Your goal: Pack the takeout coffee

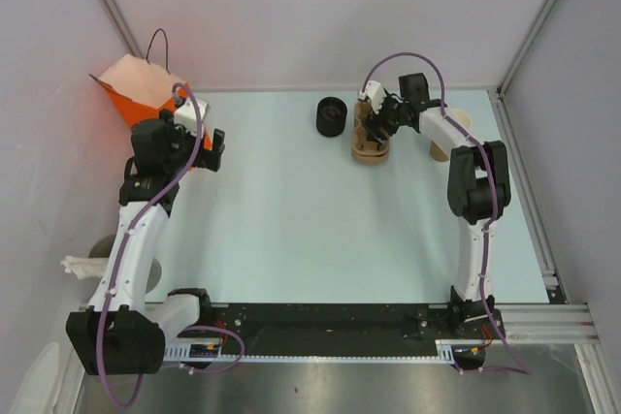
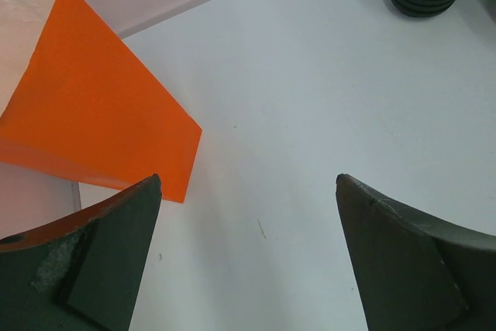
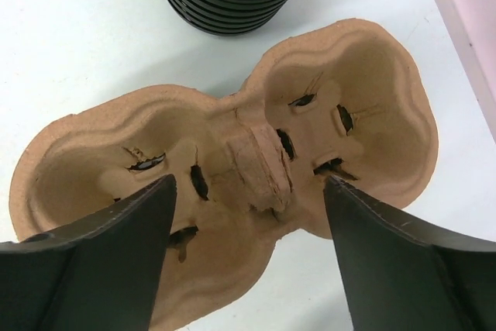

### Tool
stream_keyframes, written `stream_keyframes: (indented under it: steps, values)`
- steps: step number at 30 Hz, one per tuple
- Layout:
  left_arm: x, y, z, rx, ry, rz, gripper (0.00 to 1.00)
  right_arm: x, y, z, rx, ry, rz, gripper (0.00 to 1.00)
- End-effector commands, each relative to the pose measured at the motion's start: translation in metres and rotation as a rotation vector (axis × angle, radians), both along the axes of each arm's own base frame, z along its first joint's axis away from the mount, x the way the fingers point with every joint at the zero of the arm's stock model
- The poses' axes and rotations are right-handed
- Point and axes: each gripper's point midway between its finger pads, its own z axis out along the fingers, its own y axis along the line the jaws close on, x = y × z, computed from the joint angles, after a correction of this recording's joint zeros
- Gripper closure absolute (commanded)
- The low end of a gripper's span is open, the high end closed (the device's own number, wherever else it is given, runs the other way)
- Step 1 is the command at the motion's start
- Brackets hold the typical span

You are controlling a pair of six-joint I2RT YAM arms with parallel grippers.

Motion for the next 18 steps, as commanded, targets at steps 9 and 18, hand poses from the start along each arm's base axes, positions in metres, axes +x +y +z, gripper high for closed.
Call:
stream_keyframes:
  steps: [9,18]
  values:
    - [0.002,-0.005,0.006,-0.025,-0.040,-0.020,0.01,0.009,0.004,0.013,0.031,-0.001,0.050,0.42]
    - [0.001,-0.006,0.005,-0.027,-0.038,-0.026,0.01,0.010,0.005,0.026,0.052,-0.018,0.045,0.67]
